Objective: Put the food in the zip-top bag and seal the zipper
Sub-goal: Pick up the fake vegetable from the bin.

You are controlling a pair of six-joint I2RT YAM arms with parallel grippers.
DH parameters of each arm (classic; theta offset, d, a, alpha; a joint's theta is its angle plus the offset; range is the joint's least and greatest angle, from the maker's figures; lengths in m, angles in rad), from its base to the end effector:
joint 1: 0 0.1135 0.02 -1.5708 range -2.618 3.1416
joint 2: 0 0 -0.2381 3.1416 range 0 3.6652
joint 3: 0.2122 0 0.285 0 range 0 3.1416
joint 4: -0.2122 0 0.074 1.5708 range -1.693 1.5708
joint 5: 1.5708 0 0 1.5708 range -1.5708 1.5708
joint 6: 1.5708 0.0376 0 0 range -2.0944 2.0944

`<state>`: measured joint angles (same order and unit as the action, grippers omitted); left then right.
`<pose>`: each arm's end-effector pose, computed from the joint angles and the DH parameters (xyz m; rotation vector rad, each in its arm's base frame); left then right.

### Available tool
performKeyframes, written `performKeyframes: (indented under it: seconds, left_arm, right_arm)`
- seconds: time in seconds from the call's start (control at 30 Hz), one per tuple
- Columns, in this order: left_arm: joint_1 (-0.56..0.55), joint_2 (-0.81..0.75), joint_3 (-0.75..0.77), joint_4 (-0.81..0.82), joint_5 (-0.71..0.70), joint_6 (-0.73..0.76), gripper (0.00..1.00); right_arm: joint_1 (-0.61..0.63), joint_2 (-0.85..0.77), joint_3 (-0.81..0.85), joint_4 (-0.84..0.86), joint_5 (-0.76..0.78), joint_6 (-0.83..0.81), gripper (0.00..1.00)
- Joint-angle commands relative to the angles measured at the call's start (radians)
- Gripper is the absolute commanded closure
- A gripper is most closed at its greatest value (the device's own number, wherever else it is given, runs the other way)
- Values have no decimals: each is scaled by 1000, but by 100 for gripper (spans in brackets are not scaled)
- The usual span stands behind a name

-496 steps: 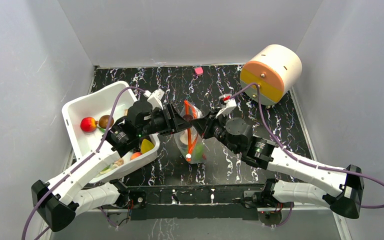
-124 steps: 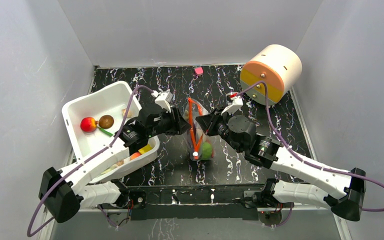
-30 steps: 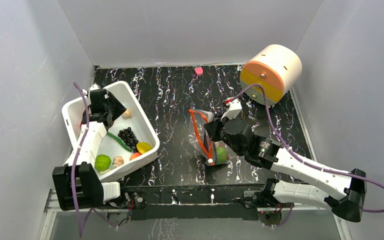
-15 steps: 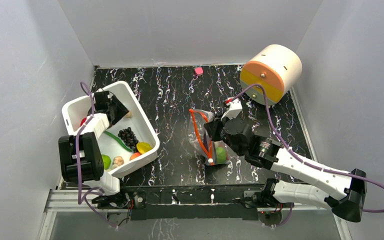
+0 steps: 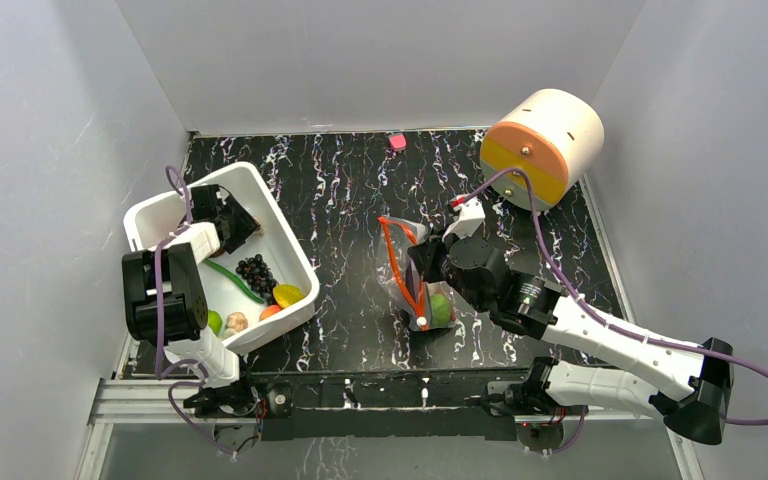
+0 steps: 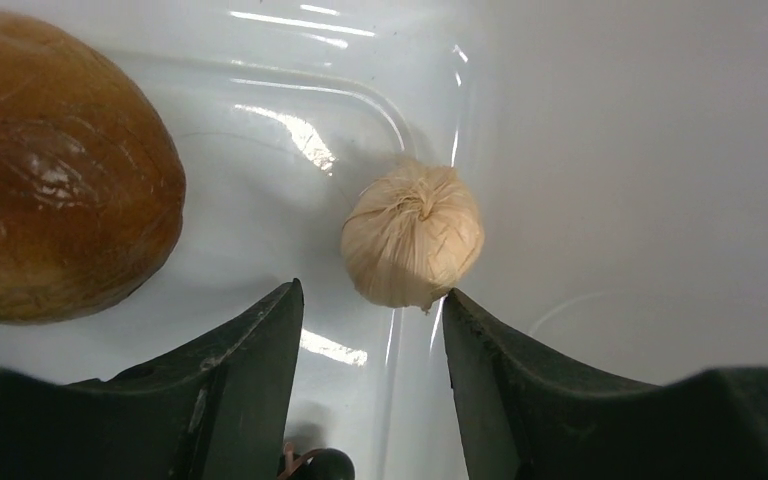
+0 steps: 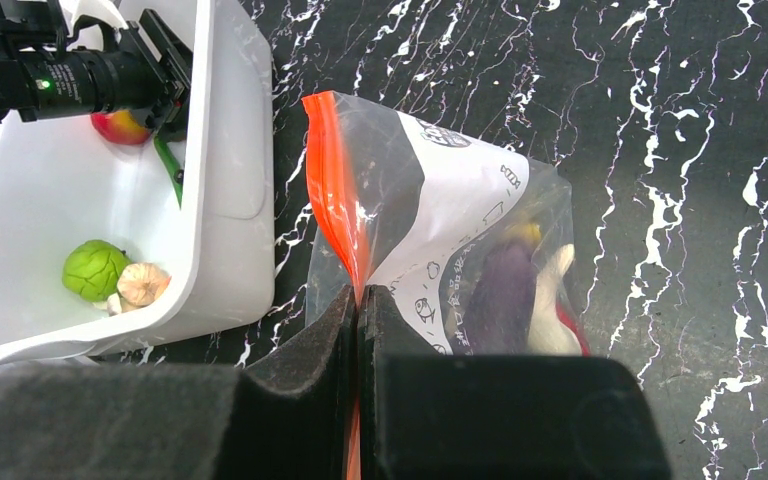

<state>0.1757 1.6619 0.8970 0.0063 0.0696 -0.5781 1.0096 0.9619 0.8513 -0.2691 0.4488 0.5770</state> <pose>0.3600 0.0613 0.1243 -0.8300 2.1924 -0.2814 0.1562 0.2178 0.2977 -0.1232 1.9584 0.6260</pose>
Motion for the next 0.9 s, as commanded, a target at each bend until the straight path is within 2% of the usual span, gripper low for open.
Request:
performKeyframes:
  seconds: [0.0, 0.17, 0.33, 0.47, 0.63, 0.87]
  left_arm:
    - [8, 10, 47, 40, 17, 19, 47]
    - [8, 30, 48, 84, 51, 21, 45]
    - [9, 68, 69, 60, 41, 26, 46]
    - [8, 55, 60, 50, 19, 26, 54]
    - [8, 30, 64, 18, -15, 35, 71]
    - [8, -31, 66, -52, -33, 34, 75]
  right_arm:
    - [-2, -17, 6, 48, 8, -6, 100]
    - [-2, -17, 8, 48, 13, -7, 100]
    - [-2, -16, 8, 49, 11, -6, 100]
    - [-2, -17, 11, 48, 11, -6, 100]
    - [-3, -16, 10, 48, 7, -3, 100]
    - [-2, -14, 11, 47, 4, 8, 100]
